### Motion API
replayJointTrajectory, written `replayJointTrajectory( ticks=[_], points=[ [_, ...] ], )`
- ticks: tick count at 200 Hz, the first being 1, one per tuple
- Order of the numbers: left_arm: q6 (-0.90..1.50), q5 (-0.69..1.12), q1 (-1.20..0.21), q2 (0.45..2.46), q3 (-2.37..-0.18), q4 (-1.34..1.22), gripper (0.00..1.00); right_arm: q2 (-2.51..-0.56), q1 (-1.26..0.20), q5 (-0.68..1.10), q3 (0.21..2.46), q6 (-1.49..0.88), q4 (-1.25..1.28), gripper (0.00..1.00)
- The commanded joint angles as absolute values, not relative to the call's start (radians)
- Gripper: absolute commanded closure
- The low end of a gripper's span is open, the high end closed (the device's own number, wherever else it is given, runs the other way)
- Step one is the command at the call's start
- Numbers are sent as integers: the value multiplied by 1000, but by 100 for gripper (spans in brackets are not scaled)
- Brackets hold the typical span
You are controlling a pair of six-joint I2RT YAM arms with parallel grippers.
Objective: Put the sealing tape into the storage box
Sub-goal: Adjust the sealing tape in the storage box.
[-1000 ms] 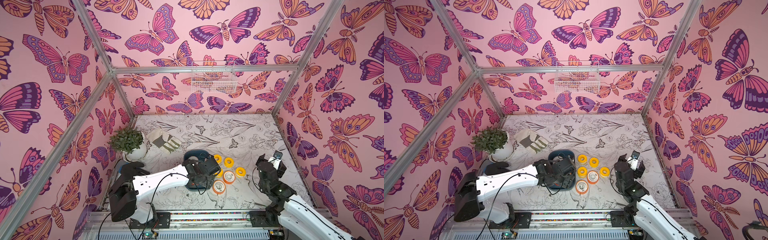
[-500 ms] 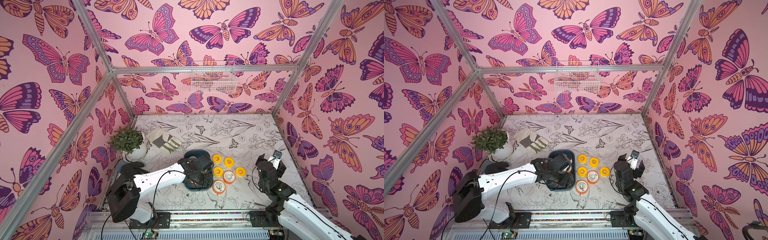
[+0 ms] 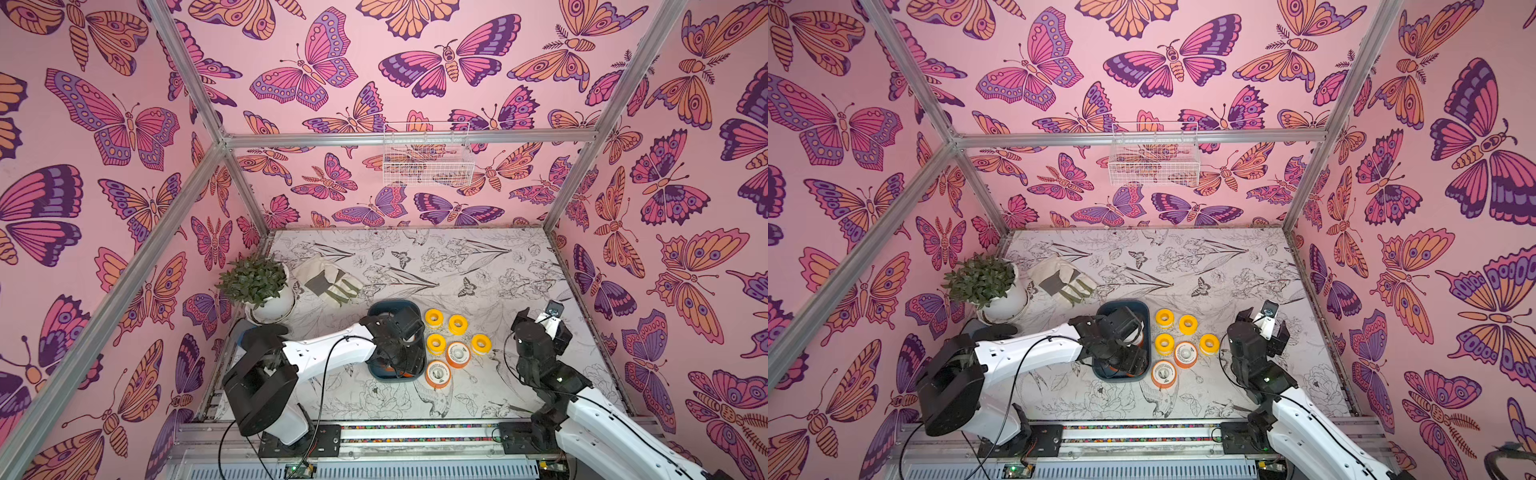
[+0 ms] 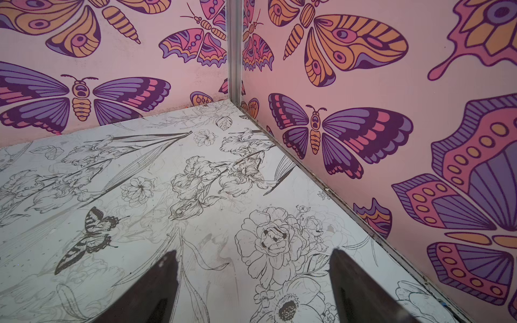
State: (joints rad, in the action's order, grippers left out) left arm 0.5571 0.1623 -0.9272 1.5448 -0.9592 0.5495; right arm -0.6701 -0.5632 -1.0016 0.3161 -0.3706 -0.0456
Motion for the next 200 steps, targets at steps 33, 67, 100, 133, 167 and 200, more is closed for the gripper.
replayJointTrajectory(
  ticks=[33,67,100,133,167,200],
  points=[
    [528,152,-908,1574,-941,547,58,-666,-557,-1007,348,-390,-60,12],
    [517,99,-902,1592,-955,578,58,-668,-556,-1007,348,-391,-60,12],
    [510,81,-893,1599,-960,585,58,-666,-557,-1007,348,-391,-62,12],
    [503,65,-880,1598,-960,596,58,-665,-557,-1006,348,-394,-63,12],
    [490,44,-858,1601,-959,609,58,-664,-557,-1005,348,-394,-63,12],
    [479,31,-840,1600,-957,615,58,-665,-557,-1005,348,-393,-63,12]
  ],
)
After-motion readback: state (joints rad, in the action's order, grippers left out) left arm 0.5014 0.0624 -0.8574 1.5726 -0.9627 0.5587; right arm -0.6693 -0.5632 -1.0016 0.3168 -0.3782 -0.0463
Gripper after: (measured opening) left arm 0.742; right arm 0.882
